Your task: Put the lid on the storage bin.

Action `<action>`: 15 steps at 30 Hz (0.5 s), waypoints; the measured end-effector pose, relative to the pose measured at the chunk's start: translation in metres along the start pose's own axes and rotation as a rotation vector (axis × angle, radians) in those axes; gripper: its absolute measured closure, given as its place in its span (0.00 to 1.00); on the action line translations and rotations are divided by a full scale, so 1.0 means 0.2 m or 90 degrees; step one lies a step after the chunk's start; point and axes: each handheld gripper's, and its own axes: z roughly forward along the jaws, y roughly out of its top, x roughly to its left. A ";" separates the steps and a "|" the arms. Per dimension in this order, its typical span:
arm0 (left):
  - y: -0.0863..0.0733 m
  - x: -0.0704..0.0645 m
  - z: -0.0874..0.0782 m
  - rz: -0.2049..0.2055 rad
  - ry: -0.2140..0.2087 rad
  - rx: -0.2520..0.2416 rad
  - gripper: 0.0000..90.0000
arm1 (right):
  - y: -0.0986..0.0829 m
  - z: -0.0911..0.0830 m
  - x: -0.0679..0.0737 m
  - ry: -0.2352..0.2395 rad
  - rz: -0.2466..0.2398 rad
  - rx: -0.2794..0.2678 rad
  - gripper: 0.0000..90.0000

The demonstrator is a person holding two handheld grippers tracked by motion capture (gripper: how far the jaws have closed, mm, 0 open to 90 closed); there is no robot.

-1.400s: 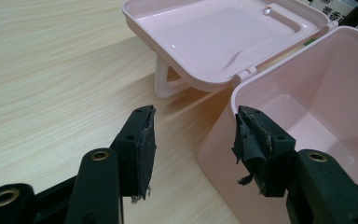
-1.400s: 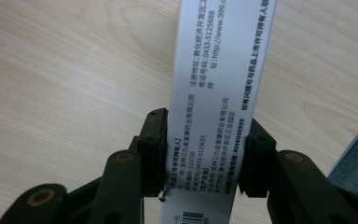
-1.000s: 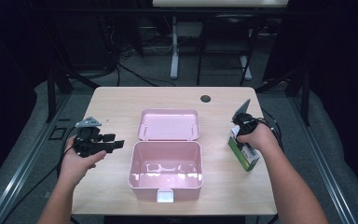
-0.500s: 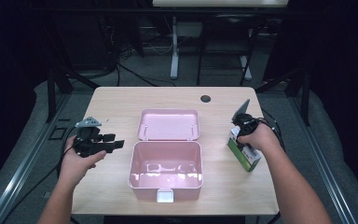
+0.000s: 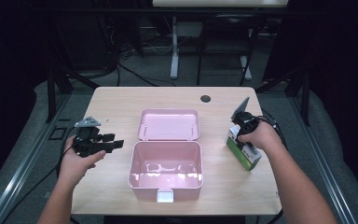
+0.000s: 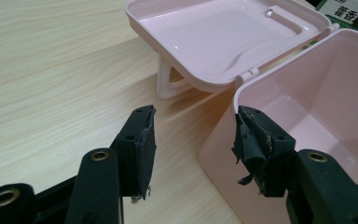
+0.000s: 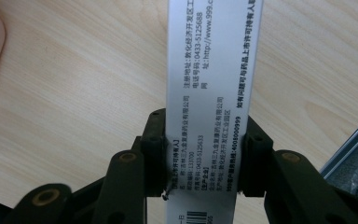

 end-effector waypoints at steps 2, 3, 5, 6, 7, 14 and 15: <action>0.00 0.00 0.00 0.000 0.000 0.001 0.53 | 0.00 -0.01 0.01 -0.002 -0.008 -0.002 0.68; 0.00 0.00 0.00 0.000 0.000 0.001 0.53 | 0.00 -0.03 0.01 -0.004 -0.014 0.003 0.68; 0.00 0.00 0.00 0.000 0.001 0.001 0.53 | 0.00 -0.03 0.02 -0.004 -0.014 0.003 0.68; 0.00 0.00 0.00 -0.001 0.000 0.001 0.53 | 0.00 -0.04 0.02 -0.001 -0.016 -0.002 0.68; 0.00 0.00 0.00 0.000 0.001 0.001 0.53 | 0.00 -0.04 0.02 -0.001 -0.018 -0.002 0.68; 0.00 0.00 0.00 -0.001 0.000 0.000 0.53 | -0.01 -0.08 0.05 -0.001 -0.037 0.001 0.68; 0.00 0.00 0.00 0.000 -0.001 0.001 0.53 | -0.01 -0.09 0.06 -0.003 -0.045 0.003 0.68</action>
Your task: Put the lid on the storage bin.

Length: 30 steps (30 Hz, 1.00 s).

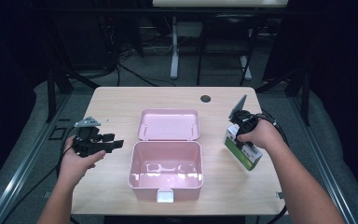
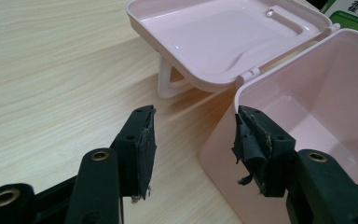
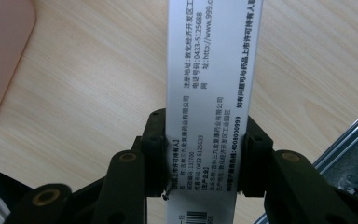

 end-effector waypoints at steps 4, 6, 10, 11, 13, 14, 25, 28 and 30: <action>0.00 0.00 0.00 0.000 0.001 0.000 0.53 | 0.00 -0.03 0.02 0.002 -0.019 -0.003 0.68; 0.00 0.00 0.00 0.001 0.001 0.000 0.53 | 0.00 -0.04 0.03 0.004 -0.023 -0.005 0.68; 0.00 0.00 0.00 0.001 0.001 0.000 0.53 | 0.00 -0.06 0.05 0.002 -0.033 -0.003 0.68; 0.00 0.00 0.00 0.001 0.001 0.000 0.53 | 0.00 -0.06 0.06 0.002 -0.037 -0.003 0.68; 0.00 0.00 0.00 0.001 0.001 0.000 0.53 | -0.01 -0.07 0.07 0.003 -0.045 -0.001 0.68; 0.00 0.00 0.00 0.001 0.001 0.000 0.53 | -0.01 -0.08 0.09 0.000 -0.053 0.004 0.68; 0.00 0.00 0.00 0.001 0.003 -0.002 0.53 | -0.01 -0.17 0.15 -0.003 -0.083 0.000 0.68; 0.00 0.00 0.00 0.001 0.003 -0.001 0.53 | -0.02 -0.20 0.17 -0.001 -0.092 0.000 0.68; 0.00 0.00 0.00 0.000 0.005 -0.005 0.53 | -0.02 -0.22 0.18 -0.003 -0.101 0.004 0.68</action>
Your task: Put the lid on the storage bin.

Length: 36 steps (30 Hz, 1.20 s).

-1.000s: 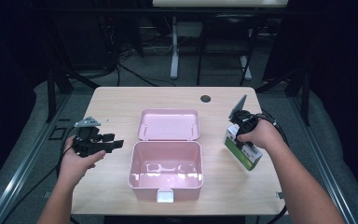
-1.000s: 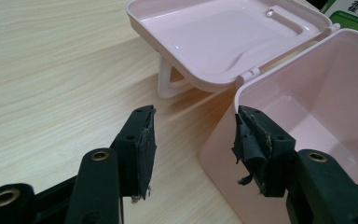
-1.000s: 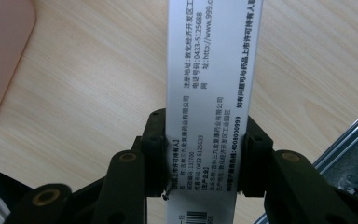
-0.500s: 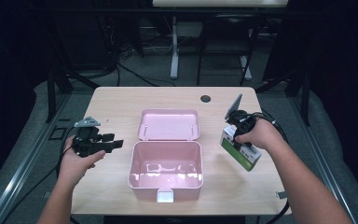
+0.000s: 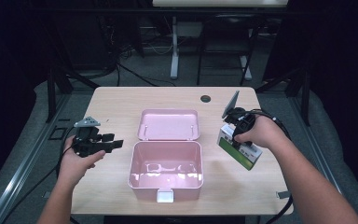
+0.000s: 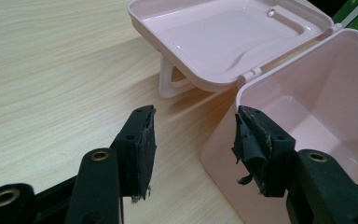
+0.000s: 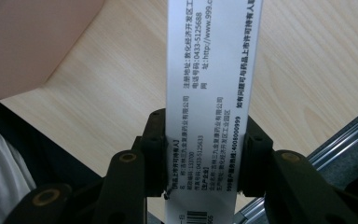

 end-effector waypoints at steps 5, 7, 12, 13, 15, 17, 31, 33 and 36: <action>0.00 0.00 0.00 0.002 0.002 0.004 0.53 | 0.00 -0.06 0.04 0.003 -0.016 -0.006 0.68; 0.00 0.00 0.00 0.003 0.004 0.003 0.53 | 0.00 -0.07 0.05 0.004 -0.019 -0.007 0.68; 0.00 0.00 0.01 -0.004 -0.004 0.014 0.53 | 0.01 -0.14 0.09 -0.003 -0.033 -0.011 0.68; 0.00 0.00 0.01 -0.004 -0.004 0.014 0.53 | 0.01 -0.14 0.09 -0.003 -0.033 -0.011 0.68; 0.00 0.00 0.01 -0.010 -0.003 0.013 0.50 | 0.01 -0.15 0.10 -0.005 -0.039 -0.012 0.68; 0.00 0.00 0.01 -0.011 0.003 0.013 0.48 | 0.01 -0.17 0.11 -0.006 -0.043 -0.008 0.68; 0.00 -0.01 0.01 0.023 0.021 0.021 0.38 | 0.03 -0.24 0.21 -0.014 -0.089 -0.019 0.68; 0.00 -0.01 0.01 0.024 0.021 0.015 0.42 | 0.03 -0.26 0.23 -0.014 -0.098 -0.023 0.68; 0.00 -0.01 0.00 0.022 0.019 0.022 0.46 | 0.04 -0.28 0.26 -0.014 -0.109 -0.026 0.68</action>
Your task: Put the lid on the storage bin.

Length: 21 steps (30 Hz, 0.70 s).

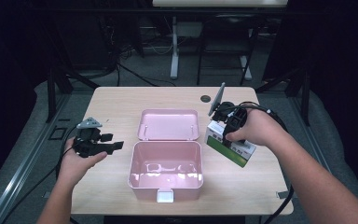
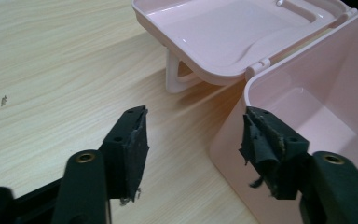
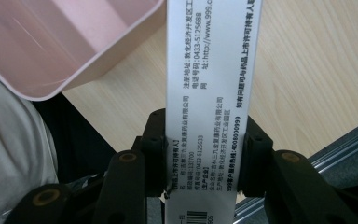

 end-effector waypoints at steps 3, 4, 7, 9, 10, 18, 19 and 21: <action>0.00 0.00 0.00 -0.001 0.001 0.001 0.49 | 0.01 -0.03 0.03 0.001 -0.020 -0.007 0.68; 0.00 0.00 0.00 -0.001 0.002 0.001 0.49 | 0.02 -0.04 0.05 0.003 -0.033 -0.009 0.68; 0.00 0.00 0.00 -0.001 0.004 0.001 0.50 | 0.03 -0.05 0.06 0.007 -0.047 -0.012 0.68; 0.00 0.00 0.00 -0.002 0.004 0.000 0.51 | 0.04 -0.06 0.08 0.005 -0.064 -0.013 0.68; 0.00 0.01 -0.01 0.001 0.003 0.003 0.51 | 0.05 -0.06 0.10 0.005 -0.080 -0.011 0.68; 0.00 0.01 -0.01 -0.001 0.005 0.000 0.52 | 0.11 -0.06 0.18 0.004 -0.135 -0.006 0.68; 0.00 0.01 -0.01 -0.001 0.005 0.000 0.52 | 0.11 -0.06 0.18 0.004 -0.135 -0.006 0.68; 0.00 0.01 -0.01 -0.004 0.002 0.001 0.53 | 0.12 -0.06 0.21 0.007 -0.149 -0.008 0.68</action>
